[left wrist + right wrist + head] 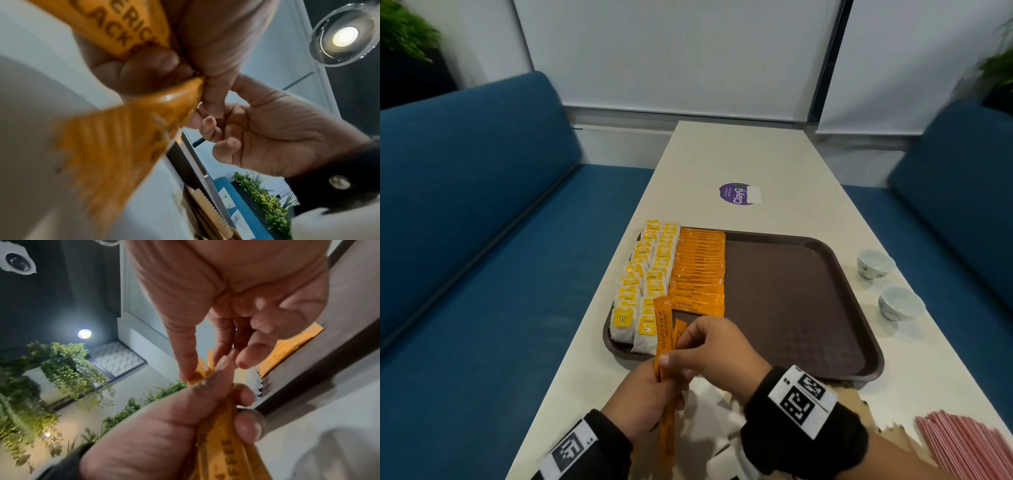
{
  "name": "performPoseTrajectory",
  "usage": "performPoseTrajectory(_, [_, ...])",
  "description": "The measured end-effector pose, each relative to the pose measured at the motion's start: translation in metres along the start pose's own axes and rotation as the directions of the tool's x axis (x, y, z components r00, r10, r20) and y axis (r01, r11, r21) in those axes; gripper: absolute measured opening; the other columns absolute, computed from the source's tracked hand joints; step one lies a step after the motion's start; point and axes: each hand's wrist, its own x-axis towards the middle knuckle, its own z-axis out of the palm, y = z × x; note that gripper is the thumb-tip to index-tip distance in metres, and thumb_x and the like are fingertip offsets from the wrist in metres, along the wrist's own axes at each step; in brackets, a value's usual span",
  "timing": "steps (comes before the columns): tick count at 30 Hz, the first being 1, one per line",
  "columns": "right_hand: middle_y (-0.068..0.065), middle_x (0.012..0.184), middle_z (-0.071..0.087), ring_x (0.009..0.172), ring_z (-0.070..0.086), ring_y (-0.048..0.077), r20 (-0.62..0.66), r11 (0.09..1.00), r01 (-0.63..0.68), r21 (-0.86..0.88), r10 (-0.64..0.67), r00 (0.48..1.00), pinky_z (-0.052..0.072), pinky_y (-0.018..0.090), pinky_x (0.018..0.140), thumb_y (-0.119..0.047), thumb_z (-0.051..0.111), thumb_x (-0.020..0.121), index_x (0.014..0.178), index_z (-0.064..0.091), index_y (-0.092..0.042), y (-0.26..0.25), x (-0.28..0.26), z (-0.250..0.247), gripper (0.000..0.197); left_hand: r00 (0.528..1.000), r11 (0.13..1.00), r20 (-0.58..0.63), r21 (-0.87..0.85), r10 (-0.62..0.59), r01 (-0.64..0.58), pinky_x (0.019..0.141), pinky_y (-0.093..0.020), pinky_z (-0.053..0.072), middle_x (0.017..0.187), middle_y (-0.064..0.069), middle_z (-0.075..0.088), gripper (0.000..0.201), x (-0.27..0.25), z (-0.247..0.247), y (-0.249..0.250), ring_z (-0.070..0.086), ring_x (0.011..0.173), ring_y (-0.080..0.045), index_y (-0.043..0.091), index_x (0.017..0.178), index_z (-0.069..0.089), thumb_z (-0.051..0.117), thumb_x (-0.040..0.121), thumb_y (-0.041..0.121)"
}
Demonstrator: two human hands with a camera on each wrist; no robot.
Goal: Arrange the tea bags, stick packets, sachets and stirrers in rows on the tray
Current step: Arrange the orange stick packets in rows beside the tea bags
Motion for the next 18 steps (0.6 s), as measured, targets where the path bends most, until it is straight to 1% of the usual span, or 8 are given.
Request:
performPoseTrajectory(5, [-0.001, 0.074, 0.054, 0.064, 0.052, 0.014, -0.05, 0.986, 0.163, 0.047, -0.16, 0.986, 0.048, 0.031, 0.058, -0.003, 0.08, 0.068, 0.078, 0.052, -0.023, 0.005, 0.002, 0.012, 0.036, 1.0, 0.999, -0.023, 0.054, -0.001, 0.003, 0.045, -0.011, 0.039, 0.063, 0.0, 0.057, 0.022, 0.003, -0.005, -0.006, 0.05, 0.041, 0.001, 0.015, 0.08, 0.058, 0.045, 0.095, 0.006])
performPoseTrajectory(8, [0.006, 0.076, 0.06, 0.07, 0.058, 0.018, -0.069, 0.972, 0.184, 0.146, -0.176, 0.982, 0.052, 0.038, 0.069, 0.001, 0.072, 0.077, 0.076, 0.057, -0.015, -0.001, 0.003, 0.01, 0.022, 1.0, 1.0, -0.001, -0.009, 0.014, -0.014, 0.056, -0.02, 0.042, 0.056, 0.005, 0.057, 0.014, 0.005, -0.006, -0.009, 0.053, 0.049, -0.005, 0.014, 0.079, 0.06, 0.055, 0.092, 0.013])
performPoseTrajectory(10, [0.007, 0.077, 0.06, 0.074, 0.056, 0.017, -0.125, 0.964, 0.201, 0.175, -0.181, 0.976, 0.05, 0.036, 0.072, -0.005, 0.067, 0.084, 0.08, 0.06, -0.009, -0.008, 0.007, 0.001, 0.009, 1.0, 1.0, -0.021, -0.008, 0.0, 0.0, 0.049, -0.015, 0.04, 0.057, 0.005, 0.057, 0.02, 0.004, -0.009, -0.01, 0.05, 0.044, -0.002, 0.015, 0.076, 0.058, 0.054, 0.093, 0.024])
performPoseTrajectory(11, [0.004, 0.076, 0.059, 0.074, 0.055, 0.015, -0.162, 0.965, 0.219, 0.142, -0.195, 0.967, 0.047, 0.032, 0.072, -0.01, 0.064, 0.088, 0.081, 0.061, -0.012, -0.013, 0.011, -0.007, 0.008, 0.999, 1.0, -0.045, 0.014, -0.015, 0.016, 0.046, -0.013, 0.037, 0.061, 0.003, 0.058, 0.025, 0.004, -0.01, -0.01, 0.049, 0.043, -0.001, 0.015, 0.074, 0.057, 0.051, 0.094, 0.03])
performPoseTrajectory(13, [-0.003, 0.073, 0.055, 0.071, 0.051, 0.012, -0.182, 0.977, 0.212, -0.021, -0.212, 0.96, 0.043, 0.028, 0.068, -0.021, 0.054, 0.095, 0.082, 0.06, -0.018, -0.018, 0.024, -0.027, 0.014, 0.995, 0.999, -0.095, 0.04, -0.033, 0.037, 0.047, -0.016, 0.037, 0.069, 0.001, 0.059, 0.035, 0.002, -0.015, -0.012, 0.053, 0.054, -0.008, 0.016, 0.073, 0.058, 0.044, 0.095, 0.04])
performPoseTrajectory(14, [-0.003, 0.072, 0.05, 0.067, 0.048, 0.012, -0.147, 0.964, 0.184, -0.191, -0.214, 0.966, 0.04, 0.028, 0.064, -0.023, 0.05, 0.098, 0.084, 0.058, -0.017, -0.02, 0.032, -0.038, 0.018, 0.993, 0.998, -0.114, 0.034, -0.041, 0.046, 0.051, -0.018, 0.038, 0.07, 0.0, 0.059, 0.039, 0.002, -0.018, -0.012, 0.055, 0.061, -0.013, 0.016, 0.074, 0.058, 0.041, 0.095, 0.044])
performPoseTrajectory(16, [0.0, 0.079, 0.046, 0.067, 0.047, 0.016, -0.038, 0.815, 0.095, -0.571, -0.142, 0.989, 0.035, 0.025, 0.056, -0.02, 0.043, 0.1, 0.089, 0.056, -0.012, -0.021, 0.049, -0.056, 0.019, 0.988, 0.997, -0.137, 0.015, -0.069, 0.071, 0.055, -0.021, 0.039, 0.068, -0.002, 0.054, 0.042, 0.0, -0.023, -0.011, 0.054, 0.067, -0.02, 0.015, 0.074, 0.058, 0.038, 0.094, 0.047])
performPoseTrajectory(18, [0.005, 0.095, 0.049, 0.088, 0.055, 0.023, 0.033, 0.672, 0.041, -0.739, -0.025, 0.999, 0.039, 0.025, 0.067, -0.016, 0.046, 0.098, 0.102, 0.059, -0.007, -0.017, 0.059, -0.065, 0.016, 0.986, 0.996, -0.139, -0.004, -0.093, 0.093, 0.055, -0.022, 0.038, 0.065, -0.003, 0.048, 0.044, -0.001, -0.026, -0.01, 0.052, 0.065, -0.021, 0.015, 0.073, 0.057, 0.038, 0.093, 0.049])
